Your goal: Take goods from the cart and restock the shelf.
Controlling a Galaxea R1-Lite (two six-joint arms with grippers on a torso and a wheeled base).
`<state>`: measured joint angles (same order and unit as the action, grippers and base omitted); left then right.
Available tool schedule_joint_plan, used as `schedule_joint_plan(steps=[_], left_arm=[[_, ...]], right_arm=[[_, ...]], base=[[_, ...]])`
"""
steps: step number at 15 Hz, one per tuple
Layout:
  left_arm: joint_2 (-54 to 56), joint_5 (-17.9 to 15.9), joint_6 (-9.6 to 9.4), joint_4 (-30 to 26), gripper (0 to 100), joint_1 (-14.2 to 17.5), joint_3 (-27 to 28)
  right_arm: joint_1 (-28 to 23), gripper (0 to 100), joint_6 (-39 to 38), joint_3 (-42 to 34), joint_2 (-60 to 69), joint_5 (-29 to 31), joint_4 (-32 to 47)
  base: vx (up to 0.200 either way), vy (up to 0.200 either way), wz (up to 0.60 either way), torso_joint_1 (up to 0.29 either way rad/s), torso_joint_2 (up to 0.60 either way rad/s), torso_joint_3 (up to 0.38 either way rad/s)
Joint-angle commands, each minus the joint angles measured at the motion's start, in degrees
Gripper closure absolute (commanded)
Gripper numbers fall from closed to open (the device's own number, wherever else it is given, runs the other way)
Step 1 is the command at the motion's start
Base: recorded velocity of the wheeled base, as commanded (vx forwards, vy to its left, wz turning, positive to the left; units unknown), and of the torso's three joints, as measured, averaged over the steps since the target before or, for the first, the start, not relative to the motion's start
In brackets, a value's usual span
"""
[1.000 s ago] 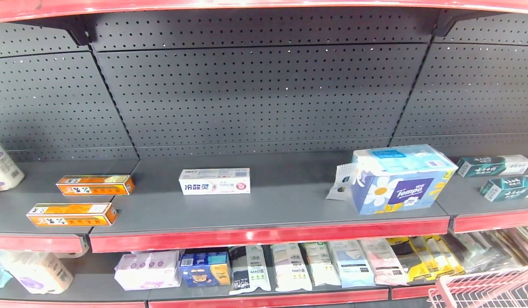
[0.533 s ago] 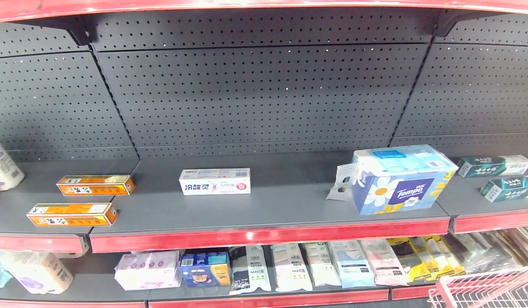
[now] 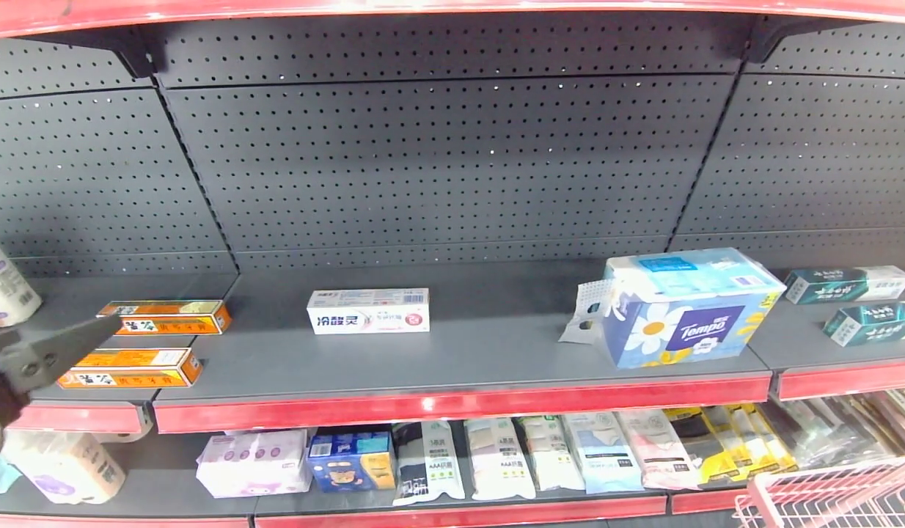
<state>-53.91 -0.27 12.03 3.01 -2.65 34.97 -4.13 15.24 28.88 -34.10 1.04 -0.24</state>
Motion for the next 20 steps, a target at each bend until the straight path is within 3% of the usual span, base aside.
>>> schedule_joint_plan(steps=[1,8,11,12,15,20], left_arm=[[-28.1,-2.1,4.75,1.5,0,-0.3,14.3],[-50.0,-2.3,5.63,-4.4,0,-3.8,33.3],[-53.4,-2.3,5.72,-4.5,0,-4.4,36.0],[-58.2,-2.9,6.07,-4.5,0,-6.2,38.9],[-60.8,-4.7,6.95,-4.4,0,-8.1,41.3],[-64.8,-4.0,7.22,-4.5,0,-9.7,45.4]], right_arm=[[0.3,100,0.6,1.0,-1.6,-0.6,0.0],[0.4,100,1.5,1.3,-2.4,-1.6,0.0],[0.4,100,1.5,0.9,-2.4,-1.7,0.0],[0.7,100,1.5,0.7,-2.0,-1.9,0.0],[0.7,100,1.5,0.5,-1.4,-2.0,0.2],[0.8,100,1.5,-1.0,-0.3,-2.0,0.5]], base=[[0.0,0.0,0.0,0.0,0.0,0.0],[0.0,0.0,0.0,0.0,0.0,0.0],[0.0,0.0,0.0,0.0,0.0,0.0],[0.0,0.0,0.0,0.0,0.0,0.0],[0.0,0.0,0.0,0.0,0.0,0.0],[0.0,0.0,0.0,0.0,0.0,0.0]])
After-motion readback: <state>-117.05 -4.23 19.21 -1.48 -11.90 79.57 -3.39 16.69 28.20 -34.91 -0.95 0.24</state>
